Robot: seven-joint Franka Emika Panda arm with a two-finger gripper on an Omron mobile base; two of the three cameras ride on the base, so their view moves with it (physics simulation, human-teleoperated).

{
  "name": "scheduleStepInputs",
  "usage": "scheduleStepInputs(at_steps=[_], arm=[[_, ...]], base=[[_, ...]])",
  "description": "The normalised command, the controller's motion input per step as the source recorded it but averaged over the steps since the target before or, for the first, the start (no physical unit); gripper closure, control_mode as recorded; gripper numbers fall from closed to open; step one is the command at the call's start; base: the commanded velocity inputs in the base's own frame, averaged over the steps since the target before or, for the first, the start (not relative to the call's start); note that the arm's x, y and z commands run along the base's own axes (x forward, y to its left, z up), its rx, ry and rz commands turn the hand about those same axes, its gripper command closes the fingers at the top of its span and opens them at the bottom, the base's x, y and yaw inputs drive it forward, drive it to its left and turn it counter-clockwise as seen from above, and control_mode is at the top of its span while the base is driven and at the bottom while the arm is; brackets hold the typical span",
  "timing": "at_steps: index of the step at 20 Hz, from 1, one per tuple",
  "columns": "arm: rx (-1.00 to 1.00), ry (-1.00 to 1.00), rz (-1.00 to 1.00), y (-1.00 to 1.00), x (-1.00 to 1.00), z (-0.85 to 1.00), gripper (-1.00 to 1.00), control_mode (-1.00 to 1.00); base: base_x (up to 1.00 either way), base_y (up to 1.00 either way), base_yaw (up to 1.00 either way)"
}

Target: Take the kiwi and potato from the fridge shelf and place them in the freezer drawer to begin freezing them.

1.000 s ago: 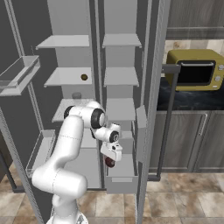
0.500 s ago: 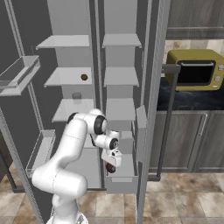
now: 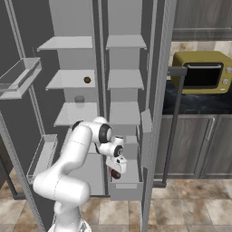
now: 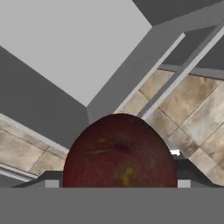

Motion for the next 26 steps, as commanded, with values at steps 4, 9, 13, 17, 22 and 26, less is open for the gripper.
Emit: scheduleStepInputs(at_steps=[4,9,13,17,22,26], arm=[[0.0,-0.07,0.04,-0.08,0.39,-0.26,1.0,-1.0],[0.01,-0.02,0.04,-0.17,0.39,-0.38,1.0,-1.0],[0.02,0.0,0.07,-0.12,0.13,-0.56,1.0,-1.0],[0.0,0.0,0.11,0.0,-0.08,-0.73,1.0,-1.0],[0.0,0.0,0.11,0.12,-0.5,-0.67,1.0,-1.0],[0.0,0.0,0.09,0.23,-0.76,-0.63,1.0,-1.0]], base=[[0.0,0.0,0.0],[0.0,0.0,0.0],[0.0,0.0,0.0],[0.0,0.0,0.0],[0.0,0.0,0.0],[0.0,0.0,0.0]])
